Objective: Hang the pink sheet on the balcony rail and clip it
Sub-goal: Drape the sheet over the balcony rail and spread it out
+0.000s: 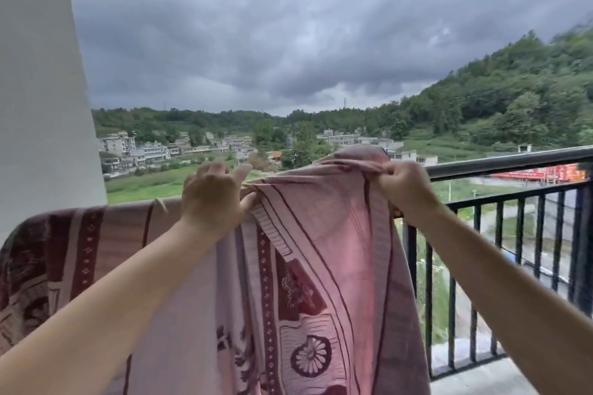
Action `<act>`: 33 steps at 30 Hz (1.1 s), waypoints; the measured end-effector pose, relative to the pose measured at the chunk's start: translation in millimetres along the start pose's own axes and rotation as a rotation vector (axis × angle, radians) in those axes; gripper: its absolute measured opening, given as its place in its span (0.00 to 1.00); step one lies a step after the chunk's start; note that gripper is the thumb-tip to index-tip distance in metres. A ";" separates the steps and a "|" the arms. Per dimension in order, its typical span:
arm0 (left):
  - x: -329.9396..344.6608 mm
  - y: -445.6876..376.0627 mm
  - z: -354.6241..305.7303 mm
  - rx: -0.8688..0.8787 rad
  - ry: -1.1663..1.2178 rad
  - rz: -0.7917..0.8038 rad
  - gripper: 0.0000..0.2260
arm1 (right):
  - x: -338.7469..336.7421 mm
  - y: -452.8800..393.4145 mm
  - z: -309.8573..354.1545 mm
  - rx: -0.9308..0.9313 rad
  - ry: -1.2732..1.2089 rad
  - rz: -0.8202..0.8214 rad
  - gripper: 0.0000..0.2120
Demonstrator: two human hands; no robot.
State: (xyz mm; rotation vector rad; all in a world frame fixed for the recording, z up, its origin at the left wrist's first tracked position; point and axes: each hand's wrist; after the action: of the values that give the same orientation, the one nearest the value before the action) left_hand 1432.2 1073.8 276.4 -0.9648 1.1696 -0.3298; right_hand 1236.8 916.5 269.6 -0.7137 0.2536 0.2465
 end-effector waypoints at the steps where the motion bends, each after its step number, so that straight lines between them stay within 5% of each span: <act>1: 0.4 -4.7 -10.2 0.025 0.002 0.017 0.23 | -9.0 -20.3 8.3 -0.018 0.029 -0.028 0.14; 3: 0.0 -19.8 -32.5 0.022 0.077 0.113 0.21 | -13.5 -62.6 24.7 -0.037 0.033 -0.082 0.08; 6: 7.8 -53.0 -57.4 -0.098 0.346 0.211 0.05 | -18.6 -116.4 46.4 -0.215 0.214 -0.277 0.13; 10: 21.2 -105.3 -80.5 -0.264 0.401 -0.048 0.10 | -12.3 -192.6 37.4 -0.402 0.280 -0.267 0.17; 13: 41.4 -133.6 -96.5 -0.343 0.323 0.000 0.16 | 6.8 -236.9 0.1 -0.513 0.352 0.096 0.24; 16: 67.2 -139.8 -104.7 -0.324 0.219 0.382 0.26 | 2.4 -222.9 -41.2 -0.342 0.542 0.626 0.16; 18: 76.5 -137.9 -109.1 -0.308 0.097 0.607 0.25 | -16.2 -201.9 -56.0 -0.335 0.601 0.770 0.08; 20: 76.0 -131.6 -116.3 -0.240 0.069 0.622 0.15 | -37.4 -181.7 -66.2 -0.397 0.490 0.732 0.16; 22: 71.2 -119.3 -131.1 -0.138 0.169 0.427 0.10 | -60.7 -155.7 -78.6 -0.472 0.433 0.639 0.18; 25: 61.6 -89.9 -159.5 0.053 0.209 0.204 0.13 | -85.6 -109.0 -102.3 -0.632 0.533 0.419 0.22; 29: 67.0 -50.7 -168.4 0.129 0.151 0.148 0.22 | -78.7 -50.7 -133.0 -0.697 0.603 0.043 0.37; 33: 76.9 -30.7 -157.7 0.084 0.065 0.033 0.26 | -46.4 -1.4 -138.5 -0.355 0.511 0.255 0.45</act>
State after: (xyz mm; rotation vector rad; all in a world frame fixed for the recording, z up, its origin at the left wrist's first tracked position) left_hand 1331.2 931.1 242.3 -0.8660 1.2205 -0.3836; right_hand 1173.6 816.3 184.0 -1.0944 0.8051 0.3544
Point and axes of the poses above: each hand's wrist, its own y-axis away from the middle knuckle, its own x-axis out of the palm, z = x × y, and after that the axes turned 2 degrees about -z, right-handed
